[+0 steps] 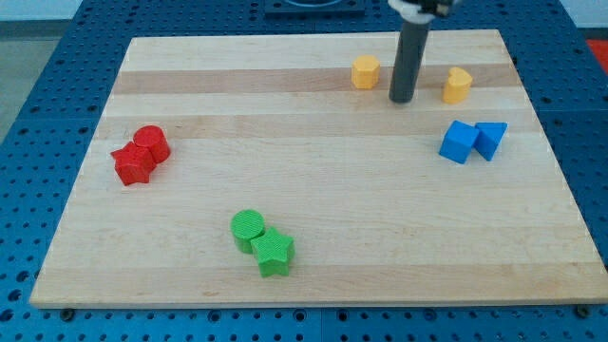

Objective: Place the yellow heart to the bottom right of the yellow hexagon

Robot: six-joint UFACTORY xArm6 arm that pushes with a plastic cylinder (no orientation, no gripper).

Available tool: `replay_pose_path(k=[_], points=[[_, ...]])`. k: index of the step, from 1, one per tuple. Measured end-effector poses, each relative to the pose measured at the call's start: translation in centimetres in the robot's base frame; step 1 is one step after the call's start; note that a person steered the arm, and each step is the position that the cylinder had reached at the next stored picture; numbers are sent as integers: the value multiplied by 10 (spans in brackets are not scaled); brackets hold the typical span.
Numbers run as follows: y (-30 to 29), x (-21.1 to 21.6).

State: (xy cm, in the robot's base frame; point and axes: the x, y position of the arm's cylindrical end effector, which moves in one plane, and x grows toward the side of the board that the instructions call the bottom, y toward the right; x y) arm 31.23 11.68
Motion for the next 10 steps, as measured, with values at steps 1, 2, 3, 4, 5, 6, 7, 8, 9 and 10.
replay_pose_path(k=[1, 2, 3, 4, 5, 6, 7, 8, 9, 10], points=[[-6, -91], [74, -100], [158, -92], [164, -75], [181, -3], [181, -2], [173, 5], [118, 7], [92, 7], [91, 7]])
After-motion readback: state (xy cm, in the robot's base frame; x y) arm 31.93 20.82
